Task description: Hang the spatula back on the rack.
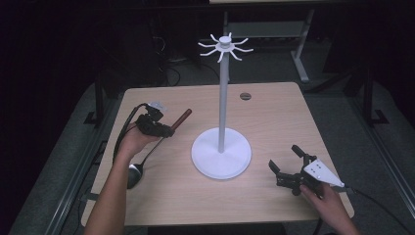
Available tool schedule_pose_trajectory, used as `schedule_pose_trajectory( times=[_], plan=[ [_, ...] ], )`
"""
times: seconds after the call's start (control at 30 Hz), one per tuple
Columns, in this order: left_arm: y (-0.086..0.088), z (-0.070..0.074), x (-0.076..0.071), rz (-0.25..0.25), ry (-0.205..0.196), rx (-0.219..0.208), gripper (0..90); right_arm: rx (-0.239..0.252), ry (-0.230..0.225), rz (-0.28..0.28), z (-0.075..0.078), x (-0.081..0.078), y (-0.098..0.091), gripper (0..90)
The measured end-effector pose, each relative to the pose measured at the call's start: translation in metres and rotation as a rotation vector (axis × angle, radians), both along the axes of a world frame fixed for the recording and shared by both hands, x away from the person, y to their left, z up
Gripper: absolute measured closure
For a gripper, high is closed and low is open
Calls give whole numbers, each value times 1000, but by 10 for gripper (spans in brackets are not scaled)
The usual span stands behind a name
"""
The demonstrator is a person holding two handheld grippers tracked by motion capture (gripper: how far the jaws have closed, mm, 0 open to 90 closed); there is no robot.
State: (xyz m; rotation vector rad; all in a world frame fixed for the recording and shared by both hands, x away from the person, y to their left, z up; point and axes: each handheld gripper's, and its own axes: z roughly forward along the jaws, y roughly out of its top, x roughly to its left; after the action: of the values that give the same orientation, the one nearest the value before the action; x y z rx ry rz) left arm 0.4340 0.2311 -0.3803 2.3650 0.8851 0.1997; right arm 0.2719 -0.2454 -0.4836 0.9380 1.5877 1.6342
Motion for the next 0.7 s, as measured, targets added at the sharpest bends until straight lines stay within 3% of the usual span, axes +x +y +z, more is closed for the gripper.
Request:
schedule_pose_trajectory(
  times=[0.17, 0.47, 0.7],
  plan=[
    [5, 5, -8, 36, -30, -69, 727, 1, 1, 0, 0, 0, 0, 0],
    [16, 24, -23, 34, -107, -132, 728, 2, 1, -1, 0, 0, 0, 0],
    [27, 40, -36, 41, -153, -245, 728, 0, 1, -1, 0, 0, 0, 0]
  ],
)
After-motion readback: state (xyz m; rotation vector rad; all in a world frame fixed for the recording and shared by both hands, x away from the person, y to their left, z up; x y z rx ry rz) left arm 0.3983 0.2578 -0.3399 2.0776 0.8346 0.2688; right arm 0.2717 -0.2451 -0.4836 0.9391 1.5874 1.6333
